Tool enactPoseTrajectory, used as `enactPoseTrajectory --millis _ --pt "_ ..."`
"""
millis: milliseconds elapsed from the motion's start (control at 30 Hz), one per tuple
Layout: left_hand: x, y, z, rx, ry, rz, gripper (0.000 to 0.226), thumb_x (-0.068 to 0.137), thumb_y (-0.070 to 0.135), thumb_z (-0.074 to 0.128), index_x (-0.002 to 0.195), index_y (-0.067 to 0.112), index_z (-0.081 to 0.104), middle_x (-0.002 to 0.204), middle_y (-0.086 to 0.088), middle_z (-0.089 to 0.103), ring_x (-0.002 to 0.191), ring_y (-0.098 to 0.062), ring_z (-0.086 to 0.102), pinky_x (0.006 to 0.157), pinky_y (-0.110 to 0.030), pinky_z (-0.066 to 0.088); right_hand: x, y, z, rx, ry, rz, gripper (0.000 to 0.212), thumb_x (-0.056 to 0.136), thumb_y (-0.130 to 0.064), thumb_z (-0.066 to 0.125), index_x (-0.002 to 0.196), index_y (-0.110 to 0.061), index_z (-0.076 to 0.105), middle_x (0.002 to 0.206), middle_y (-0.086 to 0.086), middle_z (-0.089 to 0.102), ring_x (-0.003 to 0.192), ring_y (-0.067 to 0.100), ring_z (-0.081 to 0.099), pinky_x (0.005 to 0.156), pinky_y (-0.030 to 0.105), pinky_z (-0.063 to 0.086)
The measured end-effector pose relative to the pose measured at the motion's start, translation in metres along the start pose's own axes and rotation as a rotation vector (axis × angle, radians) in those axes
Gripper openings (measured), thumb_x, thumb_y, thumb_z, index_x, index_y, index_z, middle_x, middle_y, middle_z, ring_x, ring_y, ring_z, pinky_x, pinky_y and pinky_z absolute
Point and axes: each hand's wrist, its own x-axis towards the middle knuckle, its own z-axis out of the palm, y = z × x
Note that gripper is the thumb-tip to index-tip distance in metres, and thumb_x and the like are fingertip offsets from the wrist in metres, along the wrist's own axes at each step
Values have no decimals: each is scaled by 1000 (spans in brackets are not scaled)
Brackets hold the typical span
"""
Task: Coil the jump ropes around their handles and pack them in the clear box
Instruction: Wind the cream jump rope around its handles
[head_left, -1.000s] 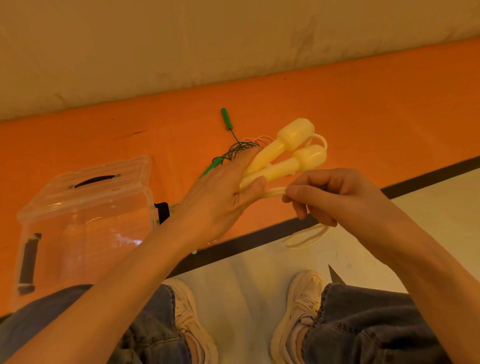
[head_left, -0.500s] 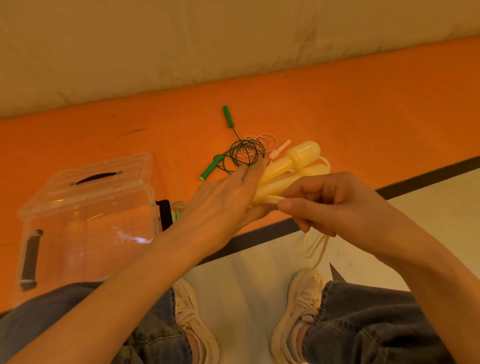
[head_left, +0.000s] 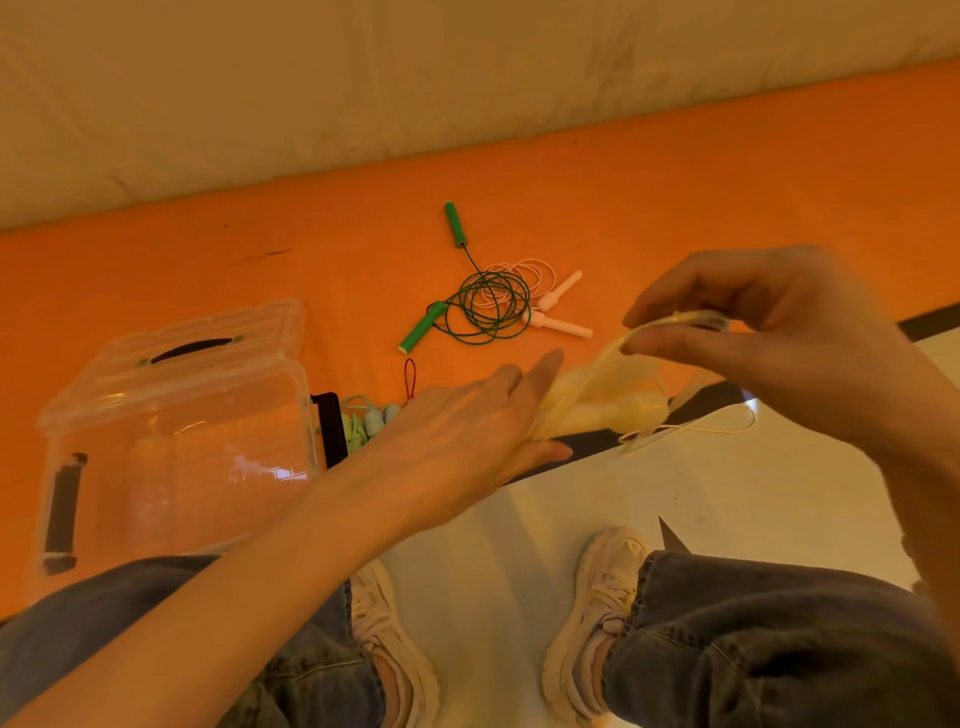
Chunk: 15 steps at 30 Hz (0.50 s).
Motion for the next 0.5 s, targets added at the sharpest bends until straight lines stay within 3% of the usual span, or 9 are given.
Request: enactPoseTrajectory --millis 100,233,333,433,500 --pt "-2 9 1 73 -26 51 80 95 61 22 150 20 -18 124 4 41 105 -17 51 62 -32 33 14 5 9 -38 -9 7 11 75 -23 72 85 -19 71 77 -15 70 76 -8 63 68 5 45" --pt "-5 9 3 47 43 93 86 92 63 19 148 15 -24 128 3 47 100 -16 55 56 -31 37 27 16 15 20 -21 56 10 77 -6 74 87 -7 71 80 -2 72 69 -3 65 66 6 46" --pt "-9 9 0 27 201 144 85 90 61 22 151 7 -2 107 -2 62 78 -17 63 38 -30 38 28 18 14 63 -27 83 12 76 -3 74 87 -2 70 78 6 71 64 -3 63 62 6 45" --pt "-13 15 0 58 192 202 82 91 59 25 153 8 8 91 0 59 65 -15 58 34 -28 33 28 21 14 90 -60 93 10 76 -1 74 84 -3 69 71 1 69 61 -6 61 60 5 43" --pt "-14 19 -2 89 168 220 77 91 58 26 152 12 18 83 2 55 55 -13 48 34 -25 24 28 24 14 108 -104 120 13 72 -7 77 83 -6 70 74 5 73 68 2 65 65 12 48"
